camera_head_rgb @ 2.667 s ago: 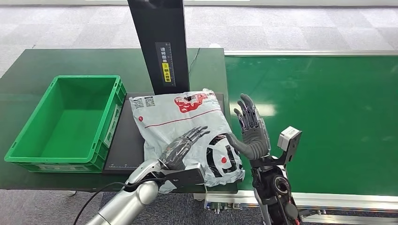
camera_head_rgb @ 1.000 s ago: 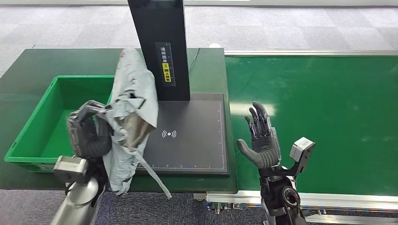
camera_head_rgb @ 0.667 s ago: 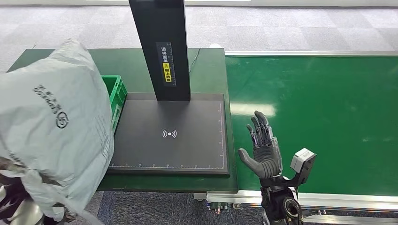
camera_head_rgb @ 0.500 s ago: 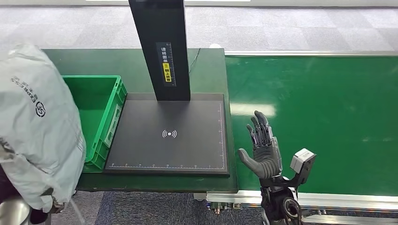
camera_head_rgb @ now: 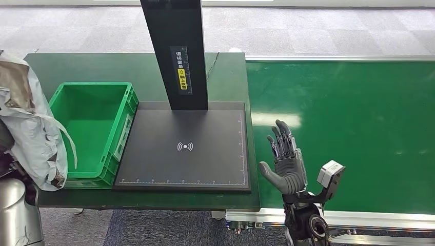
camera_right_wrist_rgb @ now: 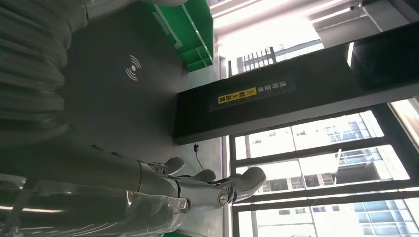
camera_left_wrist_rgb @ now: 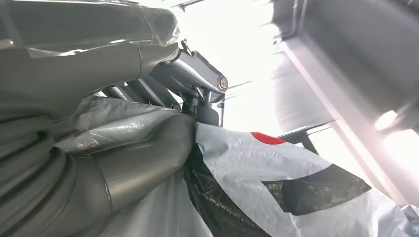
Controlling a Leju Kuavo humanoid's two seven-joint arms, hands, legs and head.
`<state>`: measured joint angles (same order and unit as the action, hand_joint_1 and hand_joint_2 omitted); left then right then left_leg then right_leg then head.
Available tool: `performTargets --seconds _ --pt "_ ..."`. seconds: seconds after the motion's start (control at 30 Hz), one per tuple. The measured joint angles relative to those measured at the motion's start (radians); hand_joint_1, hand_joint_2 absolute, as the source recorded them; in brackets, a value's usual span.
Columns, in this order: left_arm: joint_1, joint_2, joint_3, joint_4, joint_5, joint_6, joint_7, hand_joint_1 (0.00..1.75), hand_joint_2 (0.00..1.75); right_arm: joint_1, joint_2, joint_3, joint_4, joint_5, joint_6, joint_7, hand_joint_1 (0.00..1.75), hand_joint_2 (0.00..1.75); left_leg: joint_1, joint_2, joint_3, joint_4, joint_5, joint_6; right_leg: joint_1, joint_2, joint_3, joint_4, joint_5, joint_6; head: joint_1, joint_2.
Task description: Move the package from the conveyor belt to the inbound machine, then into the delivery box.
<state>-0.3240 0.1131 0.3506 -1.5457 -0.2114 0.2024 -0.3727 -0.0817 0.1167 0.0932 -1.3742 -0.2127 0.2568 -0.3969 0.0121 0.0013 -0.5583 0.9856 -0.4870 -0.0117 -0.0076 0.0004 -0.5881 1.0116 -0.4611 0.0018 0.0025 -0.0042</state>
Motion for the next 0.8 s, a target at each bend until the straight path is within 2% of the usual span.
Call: performTargets --seconds 0.3,0.33,0.43,0.47,0.67,0.8 --pt "-0.111 0.026 -0.006 0.314 -0.082 -0.009 0.026 1.75 1.75 -0.017 0.01 -0.001 0.0 -0.003 0.005 0.005 0.0 1.75 0.0 0.0 0.0 0.0 0.0 0.0 0.0 0.0 0.0 0.0 0.0 0.0 0.0 0.0" --pt "-0.12 0.03 -0.008 0.339 -0.083 -0.01 0.027 1.5 1.75 -0.019 0.009 -0.001 0.001 -0.005 0.006 0.006 0.0 1.75 0.0 0.0 0.0 0.0 0.0 0.0 0.0 0.0 0.0 0.0 0.0 0.0 0.0 0.0" --pt "-0.146 0.048 -0.016 0.413 -0.078 -0.024 0.03 0.19 1.75 -0.025 0.009 -0.002 0.003 -0.012 0.009 0.008 0.0 1.75 0.0 0.0 0.0 0.0 0.0 0.0 0.0 0.0 0.0 0.0 0.0 0.0 0.0 0.0" --pt "-0.154 0.053 -0.019 0.436 -0.072 -0.033 0.027 0.0 1.75 -0.028 0.008 -0.002 0.005 -0.015 0.009 0.009 0.0 1.75 0.0 0.0 0.0 0.0 0.0 0.0 0.0 0.0 0.0 0.0 0.0 0.0 0.0 0.0" --pt "-0.161 0.063 -0.043 0.478 0.0 -0.063 -0.018 0.0 1.75 -0.041 0.006 -0.004 0.016 -0.022 0.0 0.014 0.0 1.75 0.0 0.0 0.0 0.0 0.0 0.0 0.0 0.0 0.0 0.0 0.0 0.0 0.0 0.0" --pt "-0.109 0.045 -0.07 0.361 0.079 -0.091 -0.048 0.0 1.75 -0.038 0.006 -0.008 0.018 -0.023 -0.007 0.018 0.0 1.75 0.0 0.001 -0.001 0.0 0.0 0.0 0.0 0.0 -0.001 0.0 0.0 0.0 0.0 0.0"
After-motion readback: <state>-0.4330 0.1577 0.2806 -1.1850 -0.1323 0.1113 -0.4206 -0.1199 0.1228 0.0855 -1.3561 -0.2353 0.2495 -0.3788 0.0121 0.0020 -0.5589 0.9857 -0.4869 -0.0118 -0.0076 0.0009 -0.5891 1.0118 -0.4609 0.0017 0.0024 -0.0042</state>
